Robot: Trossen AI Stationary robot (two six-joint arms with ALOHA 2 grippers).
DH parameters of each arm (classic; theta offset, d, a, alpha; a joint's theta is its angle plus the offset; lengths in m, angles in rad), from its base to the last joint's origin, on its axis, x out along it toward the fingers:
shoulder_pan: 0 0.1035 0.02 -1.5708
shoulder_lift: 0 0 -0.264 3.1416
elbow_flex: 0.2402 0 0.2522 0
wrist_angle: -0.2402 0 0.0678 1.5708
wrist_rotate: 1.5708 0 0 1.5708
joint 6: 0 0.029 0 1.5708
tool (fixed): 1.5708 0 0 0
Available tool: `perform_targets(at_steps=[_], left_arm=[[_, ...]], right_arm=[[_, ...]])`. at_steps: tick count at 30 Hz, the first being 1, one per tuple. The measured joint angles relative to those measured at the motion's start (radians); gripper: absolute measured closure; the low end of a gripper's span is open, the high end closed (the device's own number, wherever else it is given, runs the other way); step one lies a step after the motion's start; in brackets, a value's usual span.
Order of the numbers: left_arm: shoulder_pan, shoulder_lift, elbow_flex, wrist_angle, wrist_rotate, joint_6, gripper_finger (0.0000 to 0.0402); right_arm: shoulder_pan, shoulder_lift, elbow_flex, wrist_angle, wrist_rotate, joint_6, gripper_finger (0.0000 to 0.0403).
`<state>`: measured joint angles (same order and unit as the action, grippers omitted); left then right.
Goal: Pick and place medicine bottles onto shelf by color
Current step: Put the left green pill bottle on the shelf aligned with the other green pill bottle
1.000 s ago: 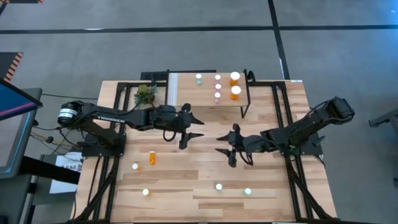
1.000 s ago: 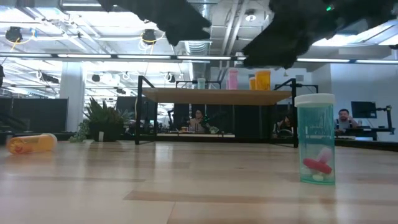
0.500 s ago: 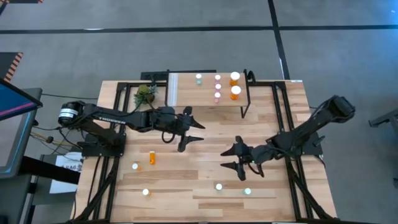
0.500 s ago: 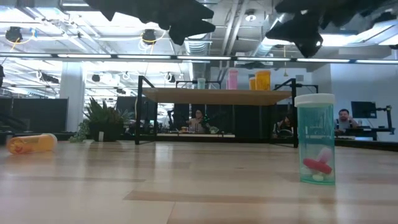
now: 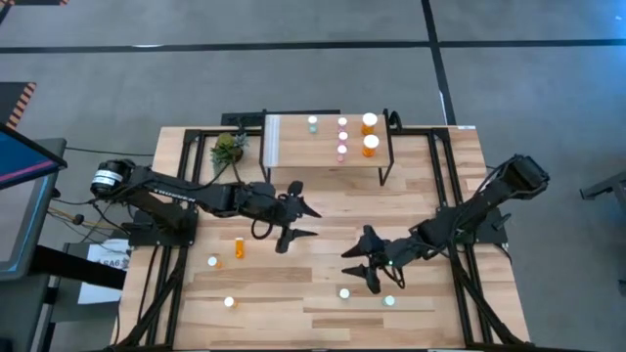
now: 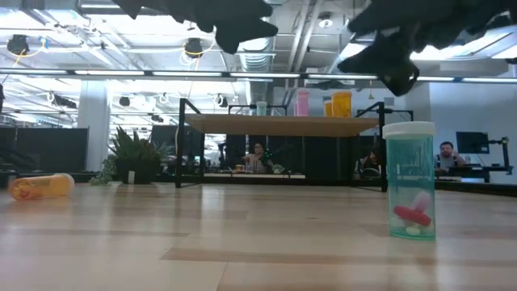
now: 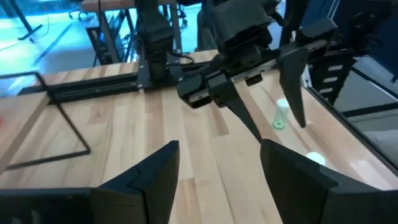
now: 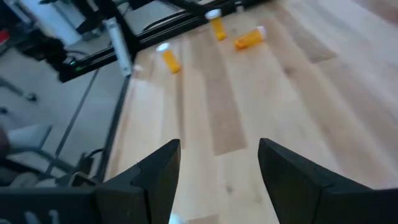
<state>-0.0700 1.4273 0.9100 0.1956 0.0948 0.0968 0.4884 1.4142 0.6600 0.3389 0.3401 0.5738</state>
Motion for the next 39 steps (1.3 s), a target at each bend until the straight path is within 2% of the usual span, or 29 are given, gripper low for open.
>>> perform_targets(at_steps=[4,18,32,39], left_arm=[[-0.024,0.0,0.0,0.006,-0.031,0.0,0.0189],[-0.056,0.0,0.0,0.005,-0.032,-0.013,0.0189],[-0.056,0.001,0.0,-0.006,-0.031,-0.014,0.0189],[-0.056,0.007,0.001,0.0,-0.031,0.02,0.0189]], right_arm=[[0.028,0.017,0.053,-0.06,-0.001,-0.021,0.0163],[0.065,0.036,0.157,-0.236,0.005,-0.024,0.0163],[0.106,0.191,0.243,-0.302,0.0,0.058,0.0163],[0.121,0.229,0.272,-0.307,-0.011,0.055,0.0163]])
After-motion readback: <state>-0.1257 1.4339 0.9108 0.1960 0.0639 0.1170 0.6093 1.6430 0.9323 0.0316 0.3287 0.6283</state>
